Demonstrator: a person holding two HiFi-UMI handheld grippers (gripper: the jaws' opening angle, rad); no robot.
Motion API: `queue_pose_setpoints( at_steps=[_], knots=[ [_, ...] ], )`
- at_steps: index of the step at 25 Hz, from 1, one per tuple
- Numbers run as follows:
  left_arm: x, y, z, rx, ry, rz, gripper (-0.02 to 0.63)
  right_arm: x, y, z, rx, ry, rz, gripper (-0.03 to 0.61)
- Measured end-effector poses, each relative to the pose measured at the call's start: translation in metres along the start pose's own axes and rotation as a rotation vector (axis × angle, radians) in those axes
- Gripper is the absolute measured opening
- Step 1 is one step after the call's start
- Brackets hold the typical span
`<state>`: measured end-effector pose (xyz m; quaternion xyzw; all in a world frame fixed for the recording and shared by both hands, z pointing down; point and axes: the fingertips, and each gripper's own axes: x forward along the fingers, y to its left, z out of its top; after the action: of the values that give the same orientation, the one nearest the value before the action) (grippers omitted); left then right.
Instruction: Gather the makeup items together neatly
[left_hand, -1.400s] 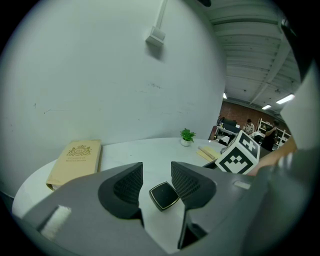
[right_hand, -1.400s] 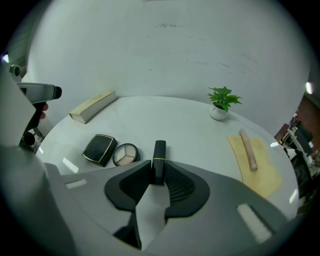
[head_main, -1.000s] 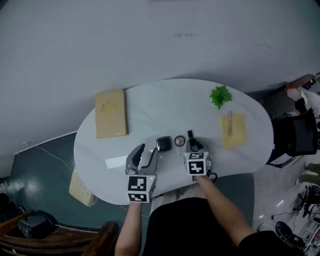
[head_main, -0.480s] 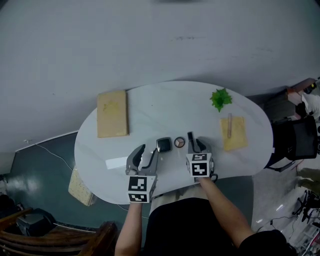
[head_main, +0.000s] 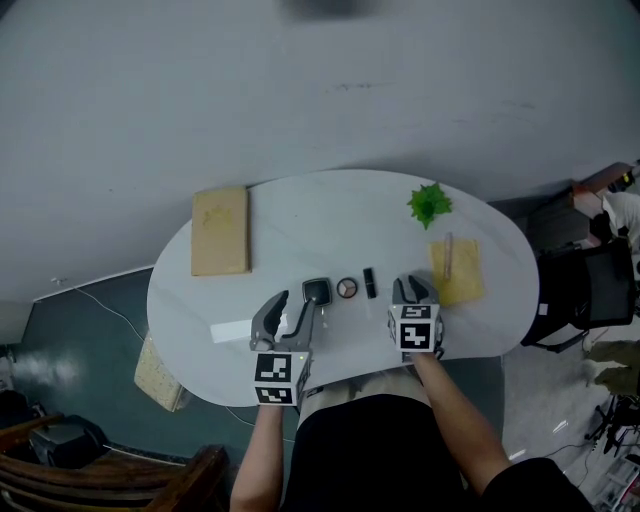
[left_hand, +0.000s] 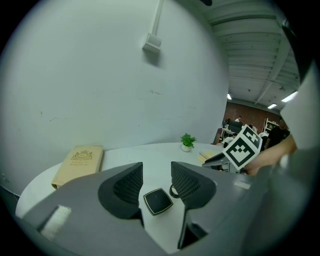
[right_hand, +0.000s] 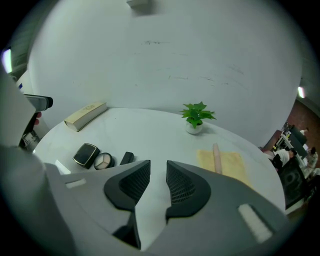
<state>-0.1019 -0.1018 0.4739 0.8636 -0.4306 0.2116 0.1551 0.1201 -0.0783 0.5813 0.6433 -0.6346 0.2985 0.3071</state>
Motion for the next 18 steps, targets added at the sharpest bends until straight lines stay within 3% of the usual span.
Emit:
queue_pose_setpoints(
  at_steps=[18],
  knots=[
    [0.003,-0.064,0.01,-0.003,-0.012,0.037,0.175,0.008,-0.108,-0.019,-0.011,0.03,-0.082,0.109]
  ],
)
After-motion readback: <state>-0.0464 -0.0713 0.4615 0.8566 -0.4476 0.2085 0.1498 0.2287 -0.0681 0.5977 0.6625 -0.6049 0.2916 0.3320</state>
